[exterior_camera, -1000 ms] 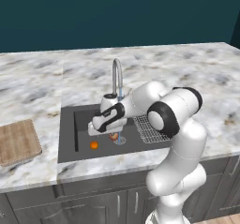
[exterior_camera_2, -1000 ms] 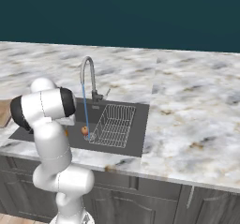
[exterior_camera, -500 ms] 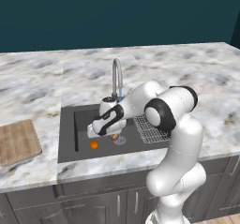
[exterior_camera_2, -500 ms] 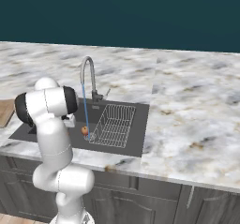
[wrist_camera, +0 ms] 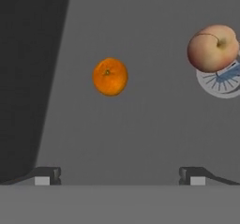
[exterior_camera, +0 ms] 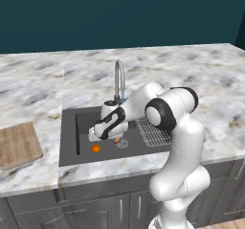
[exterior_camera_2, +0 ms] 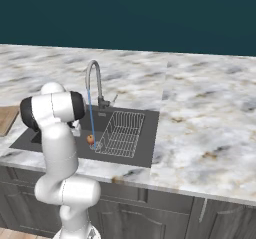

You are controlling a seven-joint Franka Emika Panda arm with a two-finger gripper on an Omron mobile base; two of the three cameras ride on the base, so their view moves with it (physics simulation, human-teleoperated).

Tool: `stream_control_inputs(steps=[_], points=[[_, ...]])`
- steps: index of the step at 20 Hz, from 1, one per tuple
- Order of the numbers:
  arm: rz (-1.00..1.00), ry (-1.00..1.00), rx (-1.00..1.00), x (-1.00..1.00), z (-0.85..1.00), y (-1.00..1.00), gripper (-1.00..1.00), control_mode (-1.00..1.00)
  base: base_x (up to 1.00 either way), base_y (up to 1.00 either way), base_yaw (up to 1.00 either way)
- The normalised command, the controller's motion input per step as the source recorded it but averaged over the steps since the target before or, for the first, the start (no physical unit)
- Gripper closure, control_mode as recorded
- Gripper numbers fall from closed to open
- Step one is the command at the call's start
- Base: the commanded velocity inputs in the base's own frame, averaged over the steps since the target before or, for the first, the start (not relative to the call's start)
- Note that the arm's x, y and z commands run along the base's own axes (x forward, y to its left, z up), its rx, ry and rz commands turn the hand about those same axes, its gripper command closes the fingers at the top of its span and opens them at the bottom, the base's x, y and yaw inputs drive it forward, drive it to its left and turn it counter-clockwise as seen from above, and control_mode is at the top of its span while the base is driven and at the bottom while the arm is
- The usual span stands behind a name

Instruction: Pick the tangerine, peach from the sink and place them on the cutting board to airdry. Then turn off the sink faucet.

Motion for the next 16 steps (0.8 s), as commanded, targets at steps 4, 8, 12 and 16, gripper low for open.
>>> stream_control_inputs(steps=[4, 8, 12, 16], points=[[0.0, -0.04, 0.03, 0.09, -0.07, 0.01, -1.0, -1.0, 0.0, 0.0, 0.0], [0.0, -0.02, 0.03, 0.07, -0.1, 0.0, -1.0, -1.0, 0.0, 0.0, 0.0], [0.0, -0.01, 0.03, 0.07, -0.14, 0.01, -1.0, -1.0, 0.0, 0.0, 0.0], [0.0, 0.0, 0.04, 0.07, -0.1, 0.0, -1.0, -1.0, 0.0, 0.0, 0.0]])
